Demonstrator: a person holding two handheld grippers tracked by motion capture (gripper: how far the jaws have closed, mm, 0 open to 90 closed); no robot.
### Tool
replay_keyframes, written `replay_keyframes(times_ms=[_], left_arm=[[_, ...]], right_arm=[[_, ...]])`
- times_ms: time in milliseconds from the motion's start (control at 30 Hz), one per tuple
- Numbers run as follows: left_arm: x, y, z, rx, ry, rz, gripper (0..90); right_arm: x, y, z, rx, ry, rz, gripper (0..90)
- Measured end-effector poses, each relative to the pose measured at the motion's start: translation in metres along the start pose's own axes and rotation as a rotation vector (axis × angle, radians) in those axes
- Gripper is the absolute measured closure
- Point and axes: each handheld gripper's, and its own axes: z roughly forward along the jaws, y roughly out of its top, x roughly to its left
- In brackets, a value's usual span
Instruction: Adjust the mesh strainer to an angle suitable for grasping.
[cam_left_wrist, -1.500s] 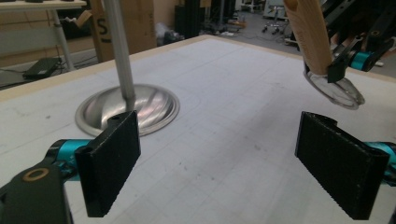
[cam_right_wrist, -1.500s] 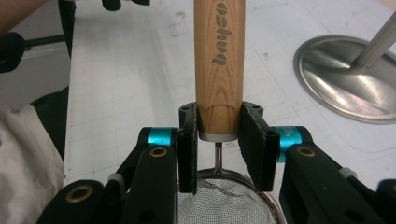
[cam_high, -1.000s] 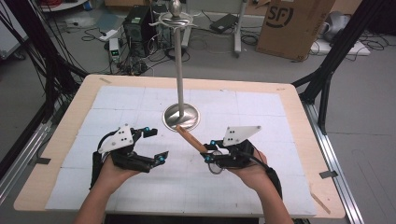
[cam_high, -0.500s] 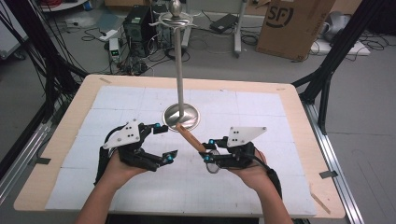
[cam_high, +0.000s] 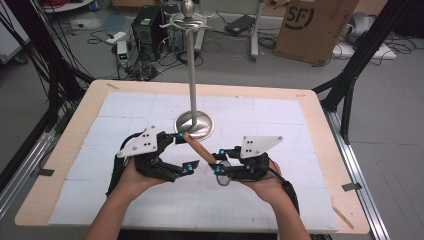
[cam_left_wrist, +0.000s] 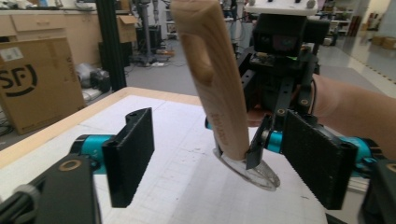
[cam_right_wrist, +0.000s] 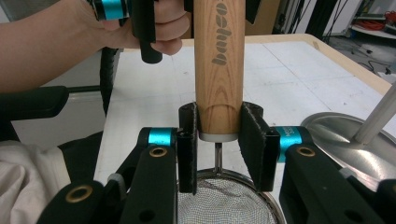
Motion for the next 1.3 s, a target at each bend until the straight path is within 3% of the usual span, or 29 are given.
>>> replay_keyframes(times_ms=[500,800,1100,1300], left_arm=[[-0.0025,0.0035,0.0031,-0.064,-0.055,0.011,53.4],[-0.0039,0.0039,0.0044,-0.067,-0.064,0.013,63.2],[-0.0029,0.0038,0.0056,-0.088,-0.082,-0.01,65.9],[-0.0042,0.0043,0.0077,-0.081,-0.088,0.002,67.7]], right_arm=[[0.0021,0.0016,0.0006,-0.023,0.022,-0.013,69.0],[0.0047,0.0032,0.0019,-0.046,0.037,-0.024,69.0],[0.0044,0.0029,0.0035,-0.069,0.045,-0.023,69.0],[0.0045,0.0026,0.0081,-0.065,0.05,-0.024,69.0]])
